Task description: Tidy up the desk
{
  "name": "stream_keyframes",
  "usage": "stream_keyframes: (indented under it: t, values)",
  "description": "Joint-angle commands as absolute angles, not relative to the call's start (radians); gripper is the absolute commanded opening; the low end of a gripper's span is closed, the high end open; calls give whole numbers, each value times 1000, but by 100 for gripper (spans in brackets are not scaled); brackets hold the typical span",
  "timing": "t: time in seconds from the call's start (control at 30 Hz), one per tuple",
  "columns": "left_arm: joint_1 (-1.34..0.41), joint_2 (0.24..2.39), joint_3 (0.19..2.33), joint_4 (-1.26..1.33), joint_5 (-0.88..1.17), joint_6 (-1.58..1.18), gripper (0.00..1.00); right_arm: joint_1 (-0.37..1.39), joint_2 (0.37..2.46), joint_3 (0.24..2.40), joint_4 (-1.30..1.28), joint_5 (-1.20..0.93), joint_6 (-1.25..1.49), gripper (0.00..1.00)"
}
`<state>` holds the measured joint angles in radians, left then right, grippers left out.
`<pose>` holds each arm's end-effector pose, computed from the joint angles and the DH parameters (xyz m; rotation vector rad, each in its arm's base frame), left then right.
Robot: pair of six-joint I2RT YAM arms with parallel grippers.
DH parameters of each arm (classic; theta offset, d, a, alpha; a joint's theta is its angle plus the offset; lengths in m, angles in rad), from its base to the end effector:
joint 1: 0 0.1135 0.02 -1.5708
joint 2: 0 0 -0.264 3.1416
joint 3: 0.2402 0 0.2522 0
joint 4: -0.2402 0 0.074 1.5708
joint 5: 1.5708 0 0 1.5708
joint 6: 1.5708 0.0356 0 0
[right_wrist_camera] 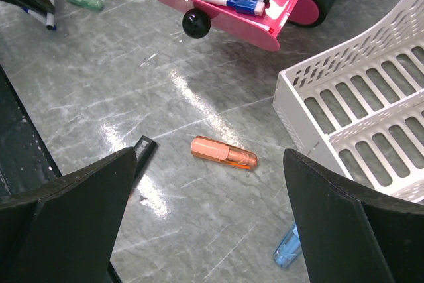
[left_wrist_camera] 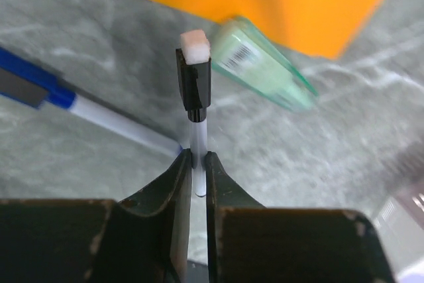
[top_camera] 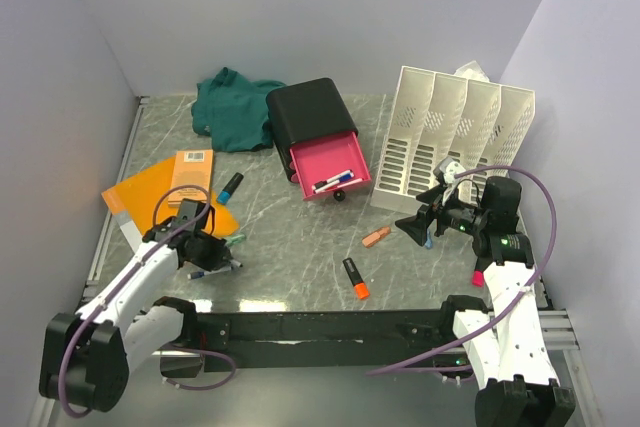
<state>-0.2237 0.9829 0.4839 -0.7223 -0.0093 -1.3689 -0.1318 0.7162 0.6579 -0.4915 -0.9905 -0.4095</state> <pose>0.1511 -0.0340 0.1657 -1.5568 2.4106 -0.3528 0.1513 0.0100 0.2836 -0.8043 1.7419 0.6809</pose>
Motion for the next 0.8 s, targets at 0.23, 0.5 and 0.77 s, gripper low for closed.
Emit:
stream_keyframes:
  t: [0.23, 0.5, 0.77]
  values:
    - [-225, 897, 678, -516, 242, -1041, 1, -141, 704, 690, -480, -1020, -416, 100]
    - [-248, 1118, 987, -380, 564, -573, 1, -143, 704, 690, -480, -1017, -419, 100]
    - [-511, 1495, 1468, -582, 442, -301, 3, -141, 709, 690, -483, -1014, -425, 100]
